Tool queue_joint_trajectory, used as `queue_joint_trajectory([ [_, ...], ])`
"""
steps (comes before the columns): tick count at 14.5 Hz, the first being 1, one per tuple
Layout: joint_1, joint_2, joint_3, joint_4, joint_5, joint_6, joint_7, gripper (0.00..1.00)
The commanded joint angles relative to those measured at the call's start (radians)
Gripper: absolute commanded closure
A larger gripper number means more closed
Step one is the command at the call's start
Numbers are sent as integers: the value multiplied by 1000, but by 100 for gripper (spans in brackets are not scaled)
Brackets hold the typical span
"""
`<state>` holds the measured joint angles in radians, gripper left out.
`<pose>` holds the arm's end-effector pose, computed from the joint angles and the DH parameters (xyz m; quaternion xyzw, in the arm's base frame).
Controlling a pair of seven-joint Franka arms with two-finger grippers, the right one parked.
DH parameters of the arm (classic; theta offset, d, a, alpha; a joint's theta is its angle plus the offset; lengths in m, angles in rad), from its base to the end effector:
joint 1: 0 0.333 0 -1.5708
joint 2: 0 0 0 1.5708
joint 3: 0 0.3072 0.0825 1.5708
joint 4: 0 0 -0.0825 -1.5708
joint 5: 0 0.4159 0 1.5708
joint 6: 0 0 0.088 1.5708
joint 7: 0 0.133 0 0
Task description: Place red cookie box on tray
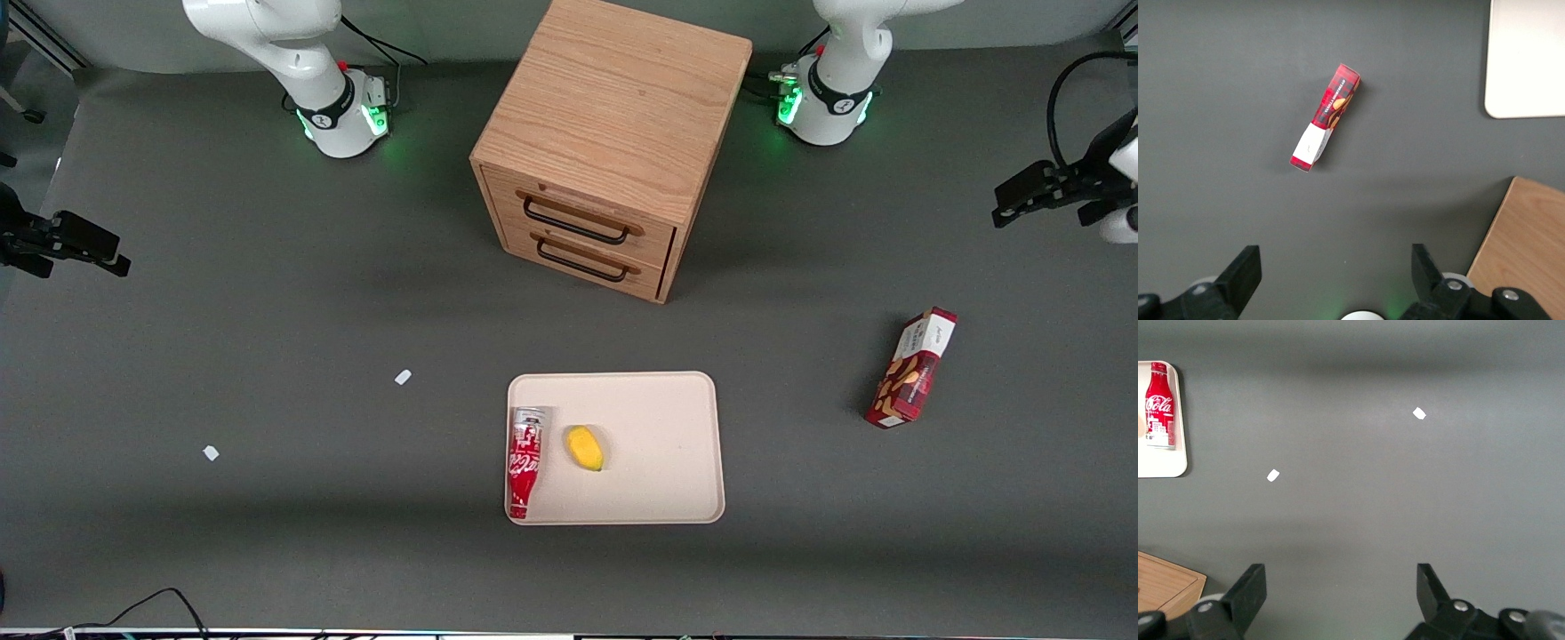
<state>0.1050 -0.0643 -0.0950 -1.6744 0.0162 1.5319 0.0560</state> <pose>0.5588 0.0065 0.5714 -0.9989 0.0228 0.0396 0.0098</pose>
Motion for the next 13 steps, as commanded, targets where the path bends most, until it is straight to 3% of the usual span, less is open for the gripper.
queue_joint_trajectory([
  [1,-1,78,0,-2,27,45,134,0],
  [3,-1,130,4,-33,31,123,165,0],
  [6,-1,201,8,-144,126,365,263,0],
  [13,-2,356,54,-295,119,700,335,0],
])
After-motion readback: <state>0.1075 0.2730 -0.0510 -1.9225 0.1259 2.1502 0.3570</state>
